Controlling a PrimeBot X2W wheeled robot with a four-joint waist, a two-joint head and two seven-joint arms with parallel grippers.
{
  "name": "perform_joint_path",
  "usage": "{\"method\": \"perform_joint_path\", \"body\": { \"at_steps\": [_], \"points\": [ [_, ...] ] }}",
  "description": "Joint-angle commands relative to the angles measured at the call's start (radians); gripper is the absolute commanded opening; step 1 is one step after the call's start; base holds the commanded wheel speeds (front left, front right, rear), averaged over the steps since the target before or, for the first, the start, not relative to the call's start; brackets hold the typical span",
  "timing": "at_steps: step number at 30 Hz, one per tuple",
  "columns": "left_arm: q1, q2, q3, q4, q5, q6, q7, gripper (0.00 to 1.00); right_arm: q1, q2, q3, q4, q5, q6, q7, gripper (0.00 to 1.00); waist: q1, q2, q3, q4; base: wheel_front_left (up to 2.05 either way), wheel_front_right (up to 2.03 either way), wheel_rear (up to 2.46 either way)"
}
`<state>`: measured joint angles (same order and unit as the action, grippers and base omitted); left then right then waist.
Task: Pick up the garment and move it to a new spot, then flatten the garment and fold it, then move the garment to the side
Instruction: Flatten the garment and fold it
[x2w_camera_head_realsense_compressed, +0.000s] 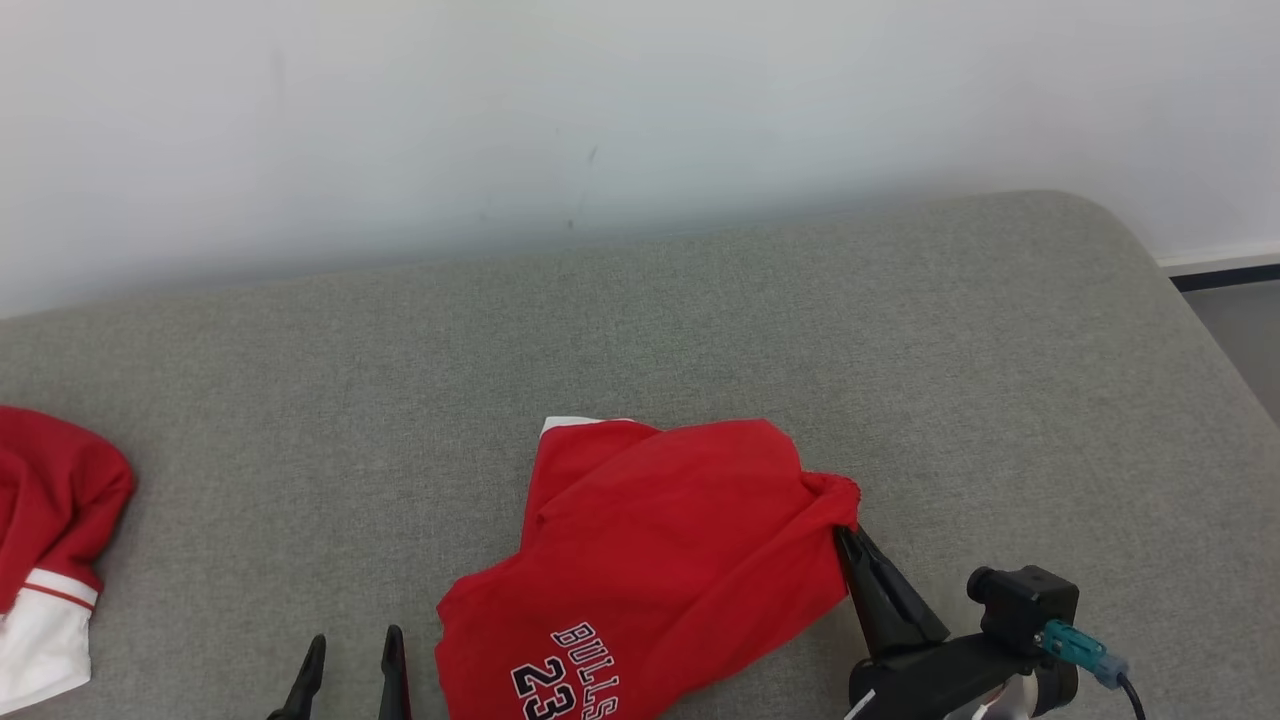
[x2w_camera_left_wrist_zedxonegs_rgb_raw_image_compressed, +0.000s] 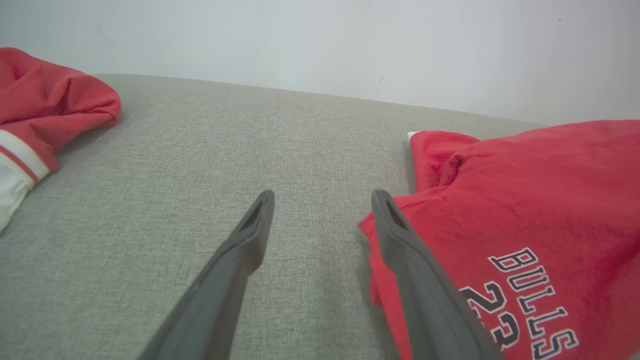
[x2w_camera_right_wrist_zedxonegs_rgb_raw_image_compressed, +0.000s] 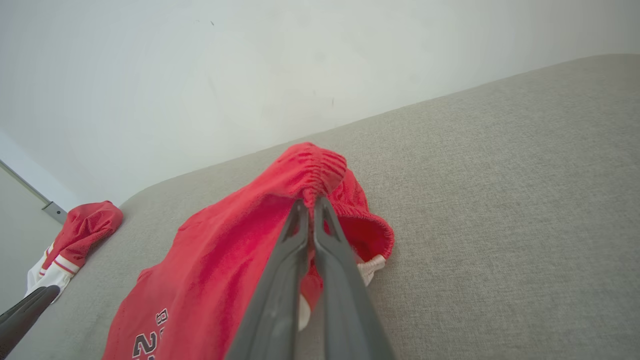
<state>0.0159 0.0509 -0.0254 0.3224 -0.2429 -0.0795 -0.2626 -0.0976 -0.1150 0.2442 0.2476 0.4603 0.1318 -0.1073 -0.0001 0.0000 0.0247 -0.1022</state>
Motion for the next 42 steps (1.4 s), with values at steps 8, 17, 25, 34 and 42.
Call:
{"method": "perform_joint_path", "body": {
  "at_steps": [8, 17, 25, 34, 42],
  "points": [
    [-0.042, -0.001, -0.044, 0.01, 0.003, -0.008, -0.003, 1.0, -0.135, 0.043, -0.063, 0.05, -0.133, -0.002, 0.04, 0.0, 0.0001, 0.0, 0.06, 0.065, 0.0, 0.0, 0.0],
    [-0.09, -0.001, -0.123, 0.025, -0.008, -0.013, -0.003, 1.0, -0.378, 0.06, -0.126, 0.32, -0.294, -0.002, -0.006, 0.0, 0.0001, 0.0, 0.132, 0.22, 0.0, 0.0, 0.0],
    [-0.12, -0.001, -0.188, 0.015, -0.021, -0.01, -0.003, 1.0, -0.553, 0.064, -0.186, 0.557, -0.43, -0.002, -0.099, 0.54, 0.0001, 0.0, 0.194, 0.322, 0.0, 0.0, 0.0],
    [-0.141, -0.001, -0.205, -0.002, -0.024, -0.002, -0.003, 1.0, -0.63, 0.065, -0.183, 0.677, -0.432, -0.002, -0.153, 1.0, 0.0001, 0.0, 0.194, 0.303, 0.0, 0.0, 0.0],
    [-0.124, 0.0, -0.185, -0.019, -0.01, -0.01, -0.003, 1.0, -0.519, 0.064, -0.253, 0.472, -0.392, -0.002, -0.158, 1.0, 0.0001, 0.0, 0.142, 0.2, 0.0, 0.0, 0.0]
  ]
}}
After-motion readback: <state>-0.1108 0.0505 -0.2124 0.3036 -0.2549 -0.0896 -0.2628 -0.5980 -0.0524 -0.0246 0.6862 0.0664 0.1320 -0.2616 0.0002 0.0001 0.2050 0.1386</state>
